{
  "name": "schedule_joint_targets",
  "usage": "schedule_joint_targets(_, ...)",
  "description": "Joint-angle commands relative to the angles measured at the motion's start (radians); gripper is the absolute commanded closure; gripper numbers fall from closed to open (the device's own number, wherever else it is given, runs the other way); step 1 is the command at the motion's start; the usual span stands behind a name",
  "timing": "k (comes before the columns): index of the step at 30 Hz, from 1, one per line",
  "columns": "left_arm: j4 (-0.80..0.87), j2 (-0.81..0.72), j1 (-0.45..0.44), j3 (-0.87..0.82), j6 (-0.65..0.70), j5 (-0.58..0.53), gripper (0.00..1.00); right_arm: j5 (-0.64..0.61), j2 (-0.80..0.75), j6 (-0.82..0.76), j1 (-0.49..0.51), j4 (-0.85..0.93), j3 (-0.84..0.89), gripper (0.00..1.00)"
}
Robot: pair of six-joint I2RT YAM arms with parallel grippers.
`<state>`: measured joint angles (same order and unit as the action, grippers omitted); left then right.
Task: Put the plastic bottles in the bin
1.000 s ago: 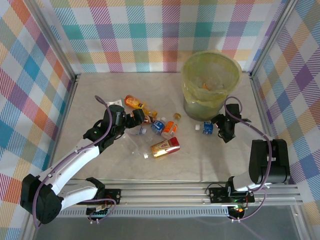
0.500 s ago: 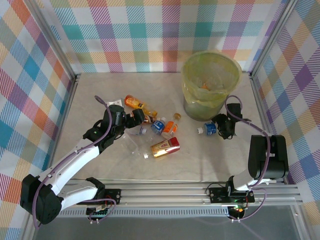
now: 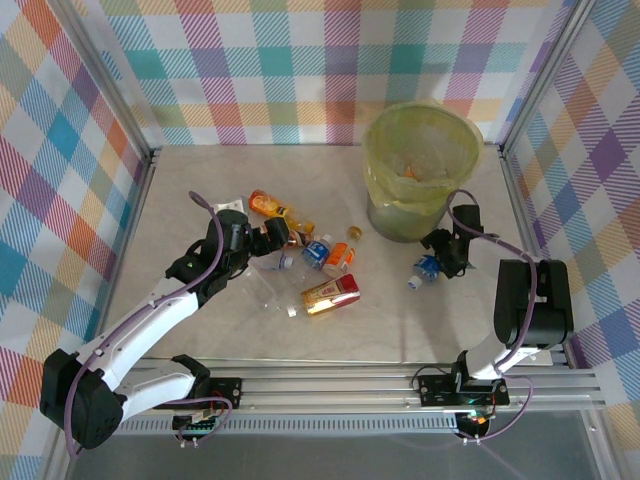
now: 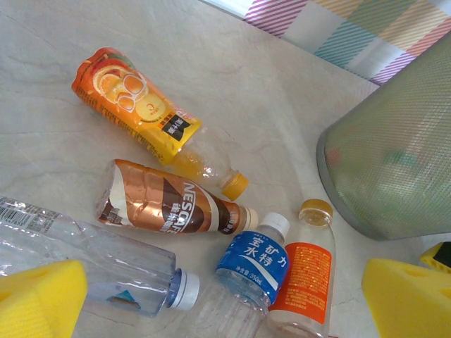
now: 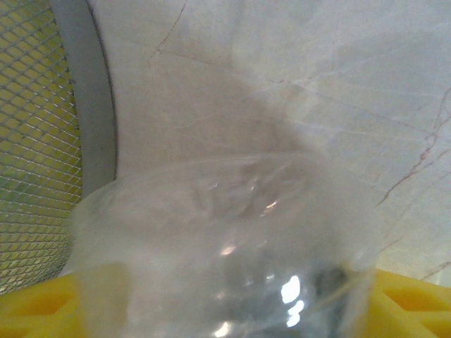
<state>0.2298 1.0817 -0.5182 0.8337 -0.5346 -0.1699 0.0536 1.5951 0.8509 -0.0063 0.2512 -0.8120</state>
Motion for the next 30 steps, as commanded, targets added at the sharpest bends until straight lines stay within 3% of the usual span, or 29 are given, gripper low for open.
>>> schedule_joint_targets(1, 0.000, -0.026, 0.012, -0.005, 0.004, -0.017, 0.00, 0.009, 0.044, -0.035, -0.002, 0.051, -0.013, 0.30)
schedule_joint_targets(8, 0.002, -0.027, 0.013, -0.005, 0.005, -0.020, 0.00, -0.058, -0.048, -0.066, -0.002, 0.121, -0.001, 0.45)
schedule_joint_targets(16, -0.001, -0.027, 0.012, -0.005, 0.004, -0.021, 0.00, -0.231, -0.314, -0.169, -0.001, 0.340, -0.053, 0.53)
schedule_joint_targets(23, -0.013, -0.023, 0.013, -0.010, 0.000, -0.016, 0.00, -0.355, -0.496, -0.336, 0.000, 0.548, -0.263, 0.56)
schedule_joint_targets(30, -0.029, -0.002, 0.012, -0.007, -0.009, 0.002, 0.00, -0.325, -0.481, -0.480, 0.016, 0.629, -0.559, 0.58)
